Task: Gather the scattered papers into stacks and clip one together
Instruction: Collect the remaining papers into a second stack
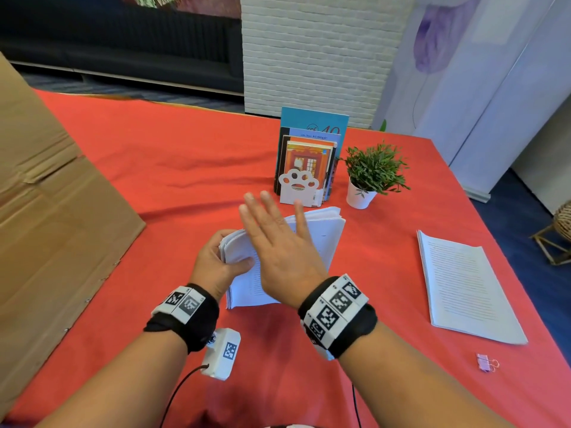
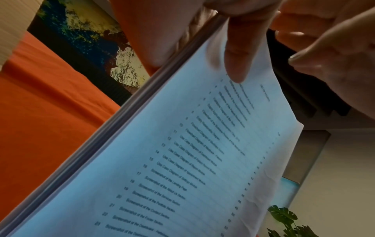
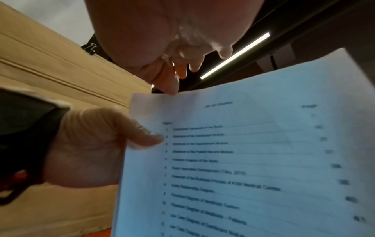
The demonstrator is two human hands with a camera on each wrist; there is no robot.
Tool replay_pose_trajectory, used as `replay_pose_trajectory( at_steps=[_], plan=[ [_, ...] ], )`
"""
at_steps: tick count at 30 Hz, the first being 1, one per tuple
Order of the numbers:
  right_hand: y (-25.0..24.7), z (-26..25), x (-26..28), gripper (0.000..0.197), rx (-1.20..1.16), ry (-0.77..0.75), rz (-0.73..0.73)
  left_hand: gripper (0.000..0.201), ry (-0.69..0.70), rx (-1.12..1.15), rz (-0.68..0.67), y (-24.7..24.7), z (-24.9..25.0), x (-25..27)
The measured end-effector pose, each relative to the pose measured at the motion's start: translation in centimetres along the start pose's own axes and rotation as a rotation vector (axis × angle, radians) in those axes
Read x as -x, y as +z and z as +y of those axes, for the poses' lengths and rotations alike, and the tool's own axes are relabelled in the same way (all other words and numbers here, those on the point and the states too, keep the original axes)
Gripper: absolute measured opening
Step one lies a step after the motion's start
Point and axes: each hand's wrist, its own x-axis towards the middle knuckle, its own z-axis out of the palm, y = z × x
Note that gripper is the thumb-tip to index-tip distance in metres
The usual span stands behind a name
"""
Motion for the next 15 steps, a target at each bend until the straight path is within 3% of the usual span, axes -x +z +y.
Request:
replay_pose_trajectory(
  at_steps=[2, 8, 12, 15],
  plan=[
    [0.6, -0.8, -0.2, 0.083, -0.032, -0.052, -0.068, 0.044, -0.002, 0.018, 0.0, 0.1, 0.1, 0.0],
    [1.1, -0.5, -0.1, 0.083, -0.001, -0.033, -0.09, 0.033, 0.017, 0.033, 0.017, 0.0, 0.0, 0.0],
    [0.9, 2.6, 0.2, 0.076, 0.066, 0.142, -0.068, 0.031, 0.011, -0.014, 0.031, -0.1, -0.1, 0.0],
    [1.0, 5.3, 1.1, 0.084, 0.007, 0.427, 0.113, 0.039, 0.003, -0.028, 0.038, -0.2, 0.0, 0.1]
  ],
)
